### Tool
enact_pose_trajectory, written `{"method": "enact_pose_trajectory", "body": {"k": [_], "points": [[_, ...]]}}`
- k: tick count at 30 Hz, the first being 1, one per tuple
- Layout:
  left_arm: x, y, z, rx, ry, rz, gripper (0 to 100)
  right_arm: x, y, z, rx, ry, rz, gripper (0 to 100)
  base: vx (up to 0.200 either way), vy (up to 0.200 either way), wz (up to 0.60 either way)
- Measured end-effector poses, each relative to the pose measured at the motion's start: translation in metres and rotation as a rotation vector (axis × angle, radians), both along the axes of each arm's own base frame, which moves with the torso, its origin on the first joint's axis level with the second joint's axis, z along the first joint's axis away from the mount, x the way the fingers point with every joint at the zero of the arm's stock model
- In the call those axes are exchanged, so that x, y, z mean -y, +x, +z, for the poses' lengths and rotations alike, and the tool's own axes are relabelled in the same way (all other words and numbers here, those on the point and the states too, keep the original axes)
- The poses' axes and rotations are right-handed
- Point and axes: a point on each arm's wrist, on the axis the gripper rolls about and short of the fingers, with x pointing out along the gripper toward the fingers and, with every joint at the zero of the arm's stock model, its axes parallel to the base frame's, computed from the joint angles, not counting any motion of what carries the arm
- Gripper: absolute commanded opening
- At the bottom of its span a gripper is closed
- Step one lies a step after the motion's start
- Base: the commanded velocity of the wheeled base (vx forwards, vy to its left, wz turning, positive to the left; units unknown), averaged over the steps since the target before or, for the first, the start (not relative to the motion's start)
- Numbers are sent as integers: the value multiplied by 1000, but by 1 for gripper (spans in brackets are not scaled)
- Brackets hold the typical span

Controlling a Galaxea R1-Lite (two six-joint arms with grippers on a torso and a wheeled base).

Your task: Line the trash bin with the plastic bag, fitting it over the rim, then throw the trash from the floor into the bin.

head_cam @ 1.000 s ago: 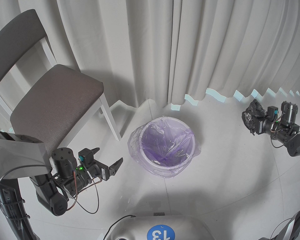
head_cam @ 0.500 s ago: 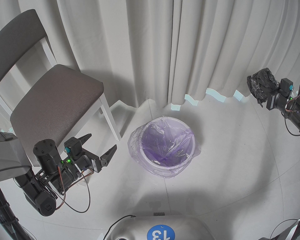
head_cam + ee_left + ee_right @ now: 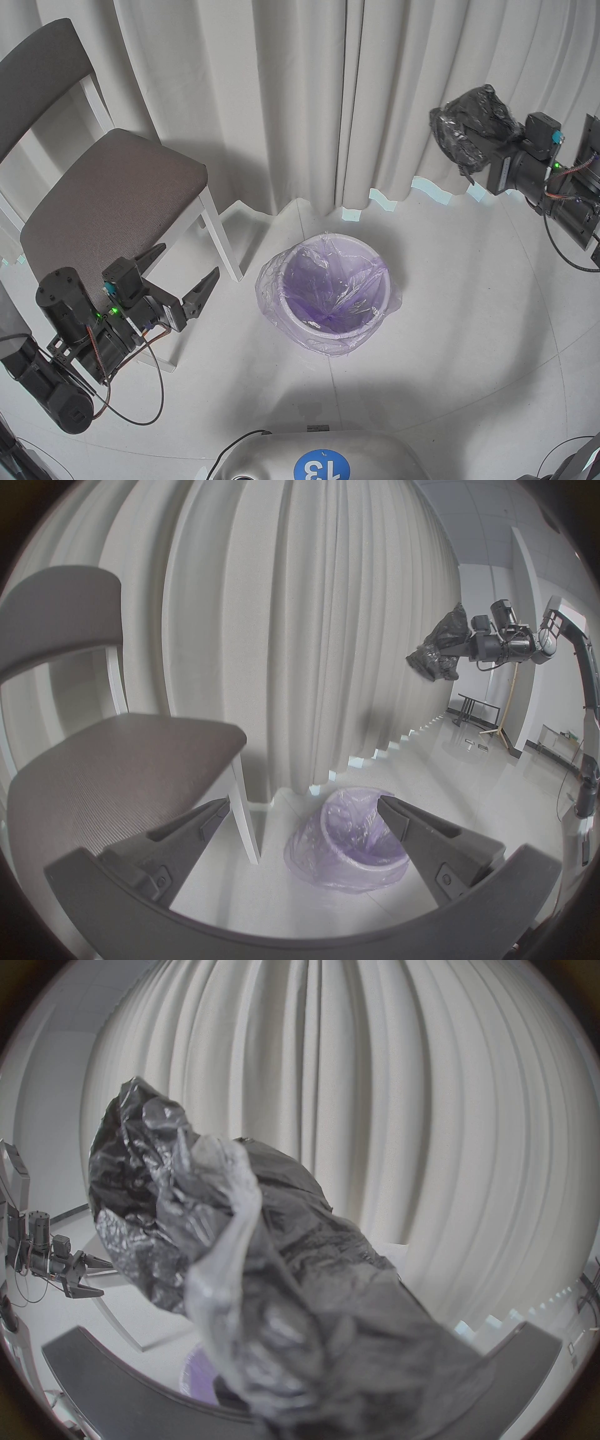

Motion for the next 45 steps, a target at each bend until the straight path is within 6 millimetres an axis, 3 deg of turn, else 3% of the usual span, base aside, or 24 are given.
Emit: {"method": "enact_pose_trajectory", "body": {"k": [6,12,19,25,29,34,41,45], "points": [[-7,-19,20,94,9,10,100,-38,16,0,4,7,57,0,0,0,0],[-18,-27,31,153,30,50,100,-66,34,-17,-31,46,107,0,0,0,0],[-26,-32,36,184,36,62,100,-99,51,-55,-121,184,175,0,0,0,0],[-28,-34,38,194,37,64,100,-112,60,-96,-271,124,186,0,0,0,0],[-28,-35,39,196,37,65,100,-118,66,-111,-392,55,179,0,0,0,0],[-29,-36,38,194,38,65,100,-123,72,-115,-563,-43,168,0,0,0,0],[-29,-34,36,186,40,68,100,-133,87,-94,-700,-126,168,0,0,0,0],[-32,-32,35,178,46,75,100,-137,102,-104,-770,-178,182,0,0,0,0]]}}
